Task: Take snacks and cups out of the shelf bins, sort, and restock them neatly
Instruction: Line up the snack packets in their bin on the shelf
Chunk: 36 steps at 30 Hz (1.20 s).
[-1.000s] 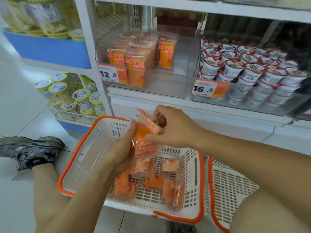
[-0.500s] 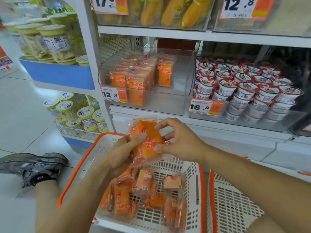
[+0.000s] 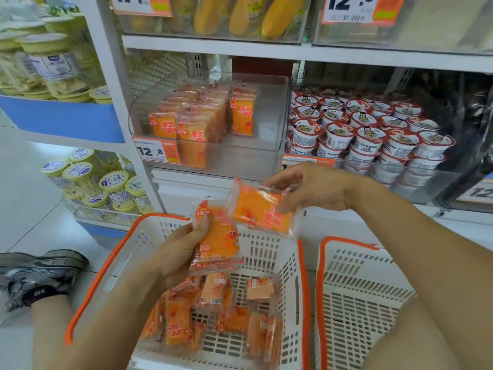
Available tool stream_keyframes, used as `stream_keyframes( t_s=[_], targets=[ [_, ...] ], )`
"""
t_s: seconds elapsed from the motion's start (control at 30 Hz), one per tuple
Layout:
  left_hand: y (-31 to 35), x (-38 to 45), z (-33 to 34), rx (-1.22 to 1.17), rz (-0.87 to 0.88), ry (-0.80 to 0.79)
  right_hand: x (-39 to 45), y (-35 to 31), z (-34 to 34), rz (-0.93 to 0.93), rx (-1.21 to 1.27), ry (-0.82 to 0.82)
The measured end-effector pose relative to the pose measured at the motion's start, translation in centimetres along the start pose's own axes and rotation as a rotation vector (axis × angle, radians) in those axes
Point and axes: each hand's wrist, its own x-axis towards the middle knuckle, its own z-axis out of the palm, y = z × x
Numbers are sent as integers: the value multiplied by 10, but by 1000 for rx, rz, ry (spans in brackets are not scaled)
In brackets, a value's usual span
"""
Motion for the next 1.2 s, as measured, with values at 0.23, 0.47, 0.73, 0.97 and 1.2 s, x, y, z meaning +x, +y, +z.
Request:
stream_keyframes(
  t_s=[0.23, 0.47, 0.73, 0.97, 1.2],
  targets=[
    [0, 5, 12, 255, 33, -72, -1, 0, 10, -28, -233, -118],
    [3, 10, 26, 482, 163, -95, 10, 1, 25, -224, -101, 94],
    [2, 10, 36, 349, 168, -73, 25, 6, 36, -398, 25, 295],
    [4, 8, 38, 187, 4, -107, 26, 8, 32, -260, -144, 161],
    [7, 5, 39, 328, -16, -225, 10, 7, 24, -14, -227, -118]
  ],
)
